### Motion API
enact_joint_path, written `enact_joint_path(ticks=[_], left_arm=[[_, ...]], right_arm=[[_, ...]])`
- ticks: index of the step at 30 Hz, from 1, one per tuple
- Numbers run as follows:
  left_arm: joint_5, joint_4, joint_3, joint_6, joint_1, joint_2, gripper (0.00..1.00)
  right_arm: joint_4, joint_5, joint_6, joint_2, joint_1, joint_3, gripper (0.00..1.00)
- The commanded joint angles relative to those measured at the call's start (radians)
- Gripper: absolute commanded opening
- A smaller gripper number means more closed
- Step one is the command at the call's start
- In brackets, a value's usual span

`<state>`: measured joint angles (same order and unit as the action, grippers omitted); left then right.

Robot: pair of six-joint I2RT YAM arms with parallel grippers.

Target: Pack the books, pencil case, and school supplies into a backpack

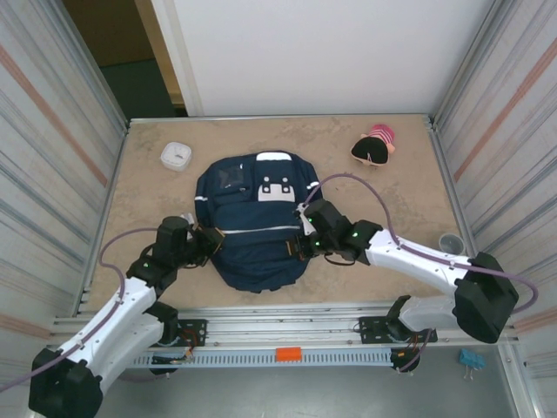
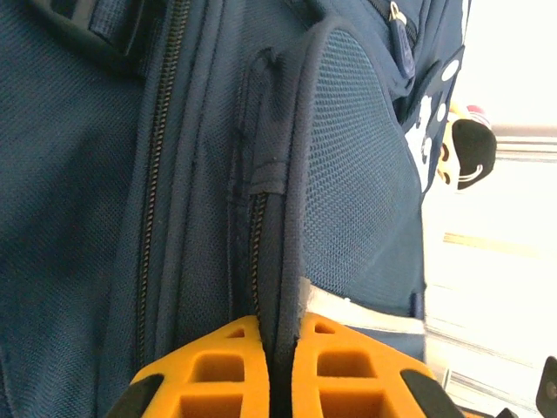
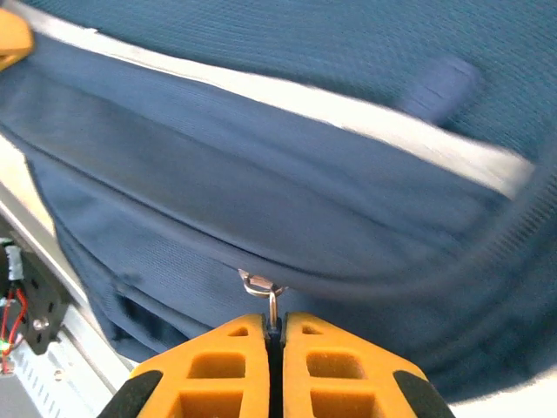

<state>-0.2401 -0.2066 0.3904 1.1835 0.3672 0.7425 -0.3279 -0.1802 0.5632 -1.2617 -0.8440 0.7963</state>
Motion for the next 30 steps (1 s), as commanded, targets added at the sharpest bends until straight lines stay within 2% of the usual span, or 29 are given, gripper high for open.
enact_joint_path(ticks=[1,7,8,11,12,14,17,20,23,25,30], left_arm=[[0.072,-0.101,0.054,-0.112,-0.057,0.009,0.00],[0.056,-0.109,0.114,-0.197,-0.070,0.066,0.02],[0.047,-0.109,0.127,-0.222,-0.070,0.072,0.10],[0.048,-0.118,0.158,-0.318,-0.071,0.059,0.58],[0.071,-0.125,0.170,-0.368,-0.070,0.044,0.67],[0.098,-0.118,0.193,-0.494,-0.070,0.009,0.74],[0.077,-0.069,0.222,-0.726,-0.071,-0.031,0.75],[-0.022,-0.028,0.248,-0.942,-0.069,-0.033,0.72],[-0.128,-0.004,0.274,-1.091,-0.047,0.004,0.68],[-0.151,-0.016,0.299,-1.224,0.019,0.038,0.67],[-0.105,-0.037,0.311,-1.657,0.295,0.139,0.66]], right_arm=[[-0.111,0.051,-0.054,0.046,0.061,-0.026,0.00],[-0.082,0.002,-0.080,0.061,0.079,-0.031,0.00],[-0.073,-0.010,-0.081,0.059,0.077,-0.031,0.00],[-0.047,-0.039,-0.091,0.068,0.076,-0.031,0.00],[-0.042,-0.045,-0.094,0.072,0.078,-0.031,0.00],[-0.032,-0.066,-0.100,0.077,0.082,-0.027,0.00],[-0.007,-0.099,-0.101,0.079,0.090,-0.024,0.00],[0.008,-0.111,-0.094,0.072,0.091,-0.020,0.00],[0.031,-0.124,-0.084,0.061,0.091,-0.023,0.00],[0.048,-0.134,-0.078,0.052,0.091,-0.026,0.00],[0.077,-0.151,-0.059,0.043,0.090,-0.020,0.00]])
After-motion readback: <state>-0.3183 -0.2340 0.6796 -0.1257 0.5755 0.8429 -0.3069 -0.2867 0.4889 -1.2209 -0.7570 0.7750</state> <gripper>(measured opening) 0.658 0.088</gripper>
